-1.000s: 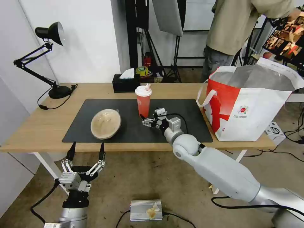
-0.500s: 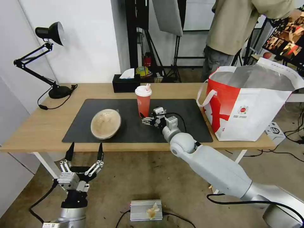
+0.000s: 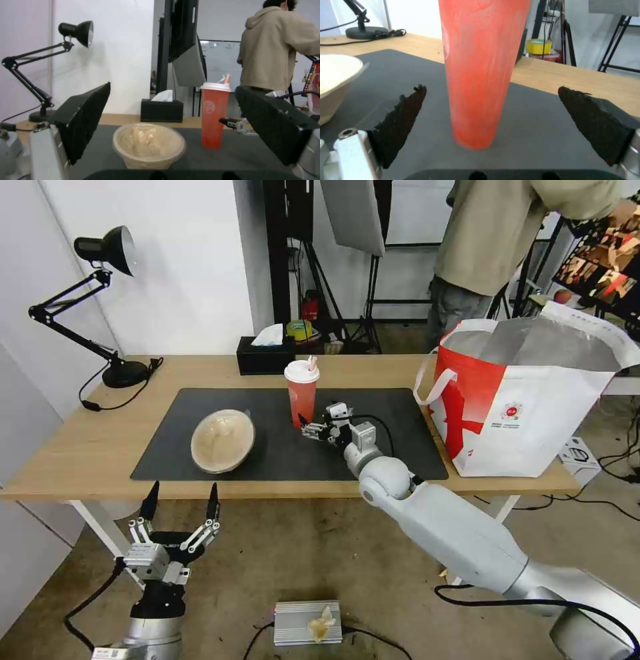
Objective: Pick up the trash from the table and place it into the takeout bag.
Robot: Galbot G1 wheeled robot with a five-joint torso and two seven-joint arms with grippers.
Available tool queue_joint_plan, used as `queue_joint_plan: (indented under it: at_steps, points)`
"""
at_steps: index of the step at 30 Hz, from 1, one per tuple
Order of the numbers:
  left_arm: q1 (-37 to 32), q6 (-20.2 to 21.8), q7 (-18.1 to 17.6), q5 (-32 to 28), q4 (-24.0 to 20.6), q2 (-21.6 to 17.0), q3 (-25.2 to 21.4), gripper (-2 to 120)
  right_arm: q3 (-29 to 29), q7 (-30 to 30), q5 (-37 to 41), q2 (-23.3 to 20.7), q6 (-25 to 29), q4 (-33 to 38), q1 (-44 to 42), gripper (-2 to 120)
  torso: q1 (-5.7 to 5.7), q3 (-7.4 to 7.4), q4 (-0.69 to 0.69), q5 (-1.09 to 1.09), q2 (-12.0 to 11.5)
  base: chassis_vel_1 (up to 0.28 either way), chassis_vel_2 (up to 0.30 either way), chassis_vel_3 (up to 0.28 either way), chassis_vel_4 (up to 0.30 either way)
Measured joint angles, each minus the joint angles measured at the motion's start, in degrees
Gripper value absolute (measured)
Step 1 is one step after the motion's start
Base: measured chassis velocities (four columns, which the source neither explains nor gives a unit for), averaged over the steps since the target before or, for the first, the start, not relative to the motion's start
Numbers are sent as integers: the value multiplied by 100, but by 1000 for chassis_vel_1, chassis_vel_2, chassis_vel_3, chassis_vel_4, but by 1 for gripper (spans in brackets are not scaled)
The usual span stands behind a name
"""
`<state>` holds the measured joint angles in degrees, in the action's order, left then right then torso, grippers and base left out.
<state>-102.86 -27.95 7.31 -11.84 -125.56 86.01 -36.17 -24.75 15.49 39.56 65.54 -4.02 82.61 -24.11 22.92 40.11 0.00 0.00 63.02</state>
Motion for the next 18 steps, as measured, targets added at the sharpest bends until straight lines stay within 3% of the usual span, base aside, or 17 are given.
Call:
queue_joint_plan:
  at_steps: [18]
  points:
    - [92, -5, 3, -89, 158, -79, -9, 100, -10, -55, -122, 214, 95, -407, 92, 100, 0, 0, 0, 0, 0, 0, 0, 0, 0]
